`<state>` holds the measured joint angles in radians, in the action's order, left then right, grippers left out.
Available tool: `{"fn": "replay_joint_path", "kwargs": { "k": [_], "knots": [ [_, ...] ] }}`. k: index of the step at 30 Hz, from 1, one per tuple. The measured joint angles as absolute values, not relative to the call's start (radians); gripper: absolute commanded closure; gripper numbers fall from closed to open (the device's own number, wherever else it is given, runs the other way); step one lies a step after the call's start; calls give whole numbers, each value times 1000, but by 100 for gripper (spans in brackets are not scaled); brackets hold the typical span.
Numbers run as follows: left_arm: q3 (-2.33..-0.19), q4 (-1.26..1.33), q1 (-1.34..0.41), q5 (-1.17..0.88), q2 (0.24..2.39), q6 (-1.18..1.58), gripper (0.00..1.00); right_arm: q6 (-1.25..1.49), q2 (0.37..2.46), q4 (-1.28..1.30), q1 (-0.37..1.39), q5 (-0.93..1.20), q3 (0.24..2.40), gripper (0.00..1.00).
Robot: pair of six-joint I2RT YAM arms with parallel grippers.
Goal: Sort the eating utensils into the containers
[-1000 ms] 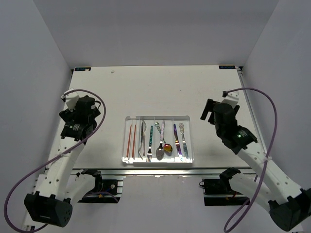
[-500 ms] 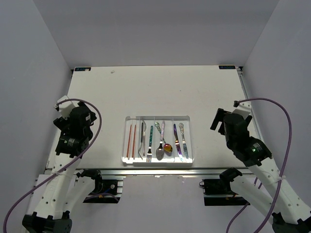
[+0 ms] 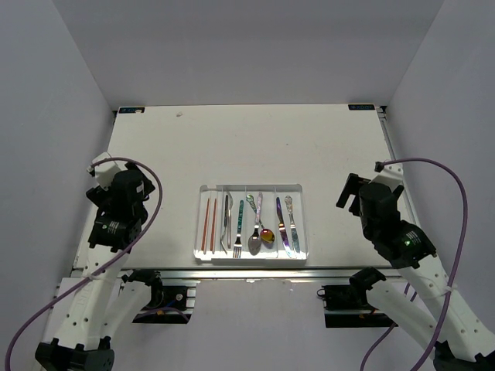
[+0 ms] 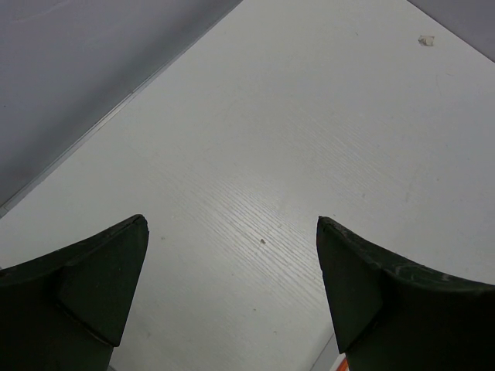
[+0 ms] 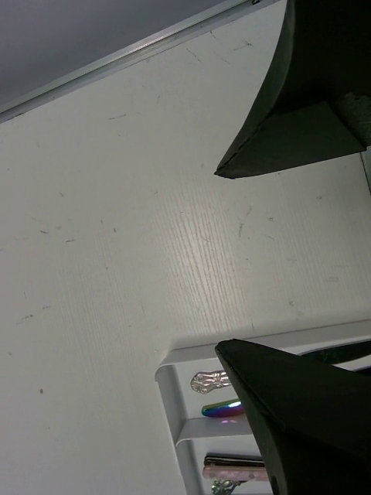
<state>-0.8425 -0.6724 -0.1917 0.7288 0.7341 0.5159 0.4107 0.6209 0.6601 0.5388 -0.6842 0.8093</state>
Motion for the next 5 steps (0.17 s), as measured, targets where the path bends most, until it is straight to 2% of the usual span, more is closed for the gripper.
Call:
{"fn": "replay_joint_path", "kwargs": {
  "k": [5],
  "knots": [
    [-842, -672, -192, 726, 733, 515, 2, 411, 621, 660, 539, -678, 807, 11]
  ]
}}
